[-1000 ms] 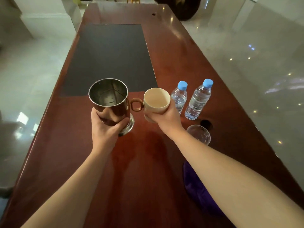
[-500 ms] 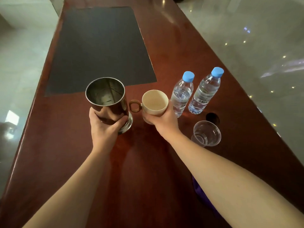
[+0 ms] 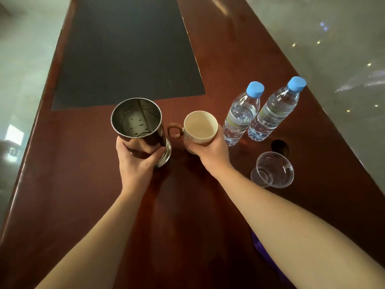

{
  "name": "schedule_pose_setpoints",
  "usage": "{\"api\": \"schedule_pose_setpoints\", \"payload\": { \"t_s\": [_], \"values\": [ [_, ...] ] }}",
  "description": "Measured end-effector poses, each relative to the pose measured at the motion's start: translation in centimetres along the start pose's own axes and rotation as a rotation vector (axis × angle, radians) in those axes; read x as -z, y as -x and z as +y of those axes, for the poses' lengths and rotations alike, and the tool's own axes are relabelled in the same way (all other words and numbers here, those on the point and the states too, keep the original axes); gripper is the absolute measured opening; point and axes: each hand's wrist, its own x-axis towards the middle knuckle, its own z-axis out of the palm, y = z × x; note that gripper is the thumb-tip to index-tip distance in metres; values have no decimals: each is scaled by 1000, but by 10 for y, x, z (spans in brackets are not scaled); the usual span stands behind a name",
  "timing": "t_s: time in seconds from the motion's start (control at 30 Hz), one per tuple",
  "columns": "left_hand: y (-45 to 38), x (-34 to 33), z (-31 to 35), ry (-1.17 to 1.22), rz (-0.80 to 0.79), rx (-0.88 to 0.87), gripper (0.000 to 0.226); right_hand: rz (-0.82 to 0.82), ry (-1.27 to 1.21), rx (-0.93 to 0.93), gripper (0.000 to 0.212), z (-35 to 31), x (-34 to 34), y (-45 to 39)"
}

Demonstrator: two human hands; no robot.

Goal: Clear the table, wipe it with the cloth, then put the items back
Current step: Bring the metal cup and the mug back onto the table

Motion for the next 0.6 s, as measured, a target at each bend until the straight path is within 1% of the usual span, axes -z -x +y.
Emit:
{"api": "schedule_pose_setpoints", "payload": {
  "t_s": [0.17, 0.4, 0.5, 0.6],
  "values": [
    [3, -3, -6, -4, 8, -11, 75, -7, 6, -5, 74, 4, -2, -1],
    [3, -7, -10, 13, 3, -5, 84, -8, -11, -13, 77, 10, -3, -1],
    [4, -8, -11, 3, 6, -5, 81, -6, -2, -10, 74, 11, -3, -2],
    [4, -8, -12, -2, 7, -1, 78, -23, -13, -15, 76, 12, -3, -3]
  ]
}}
